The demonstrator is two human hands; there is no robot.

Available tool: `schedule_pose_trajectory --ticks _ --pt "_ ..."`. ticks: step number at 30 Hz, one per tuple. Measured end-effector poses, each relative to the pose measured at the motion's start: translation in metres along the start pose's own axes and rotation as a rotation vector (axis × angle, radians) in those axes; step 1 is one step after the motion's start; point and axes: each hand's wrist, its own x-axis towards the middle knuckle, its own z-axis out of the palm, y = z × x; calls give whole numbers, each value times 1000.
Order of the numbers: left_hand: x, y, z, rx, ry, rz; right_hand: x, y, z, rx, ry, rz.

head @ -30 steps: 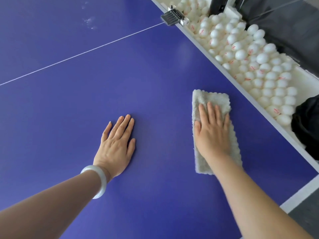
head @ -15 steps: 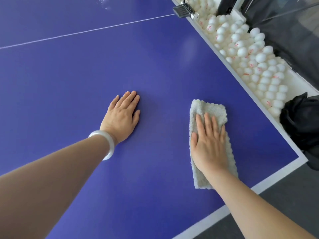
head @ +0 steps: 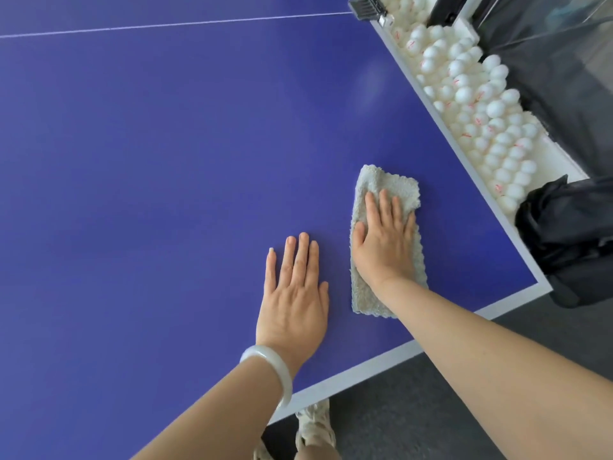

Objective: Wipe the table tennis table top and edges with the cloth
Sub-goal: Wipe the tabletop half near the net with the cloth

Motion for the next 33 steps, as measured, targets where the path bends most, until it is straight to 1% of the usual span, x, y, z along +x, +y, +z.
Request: schedule_pose_trajectory --ticks 5,8,10,11,12,13,15,16,18,20,22,24,25,26,27,29,31,32,33 --pt "2 -1 -2 -8 3 4 -3 -6 -4 35 0 -377" --pt "2 3 -5 -15 7 10 -16 2 -6 29 -28 -611" --pt "1 4 -5 -15 8 7 -32 30 -4 3 -59 -781" --pt "1 4 -4 -13 10 3 -36 53 -4 -4 -71 -835" --pt "1 5 -3 -9 14 -3 -35 81 -7 -6 -84 -841" --pt "1 5 -3 -7 21 -11 -31 109 -11 -9 -93 -795" --pt "1 5 -3 1 37 -22 -16 159 -20 -13 -96 -594" --pt "1 5 -3 8 41 -25 -7 177 -24 -15 -94 -495" --pt "1 5 -2 16 47 -29 10 194 -26 14 -85 -373" --pt "1 5 -1 19 58 -30 24 197 -25 61 -66 -284" --pt "1 6 -1 33 54 -37 30 188 -22 54 -47 -159" --pt "0 7 -3 48 51 -47 21 156 -16 10 -12 28" --pt "0 7 -3 52 53 -48 9 131 -13 9 3 84" --pt "0 7 -4 54 53 -50 -6 104 -9 22 15 57" --pt "-1 7 -5 53 54 -50 -25 78 -4 37 19 -53" --pt "-1 8 -6 42 62 -44 -60 44 3 47 6 -384" --pt "1 7 -5 23 76 -33 -69 49 2 49 -41 -659" --pt "1 6 -5 20 83 -29 -62 62 -2 43 -68 -751" --pt "0 5 -5 19 88 -26 -51 78 -6 31 -88 -801"
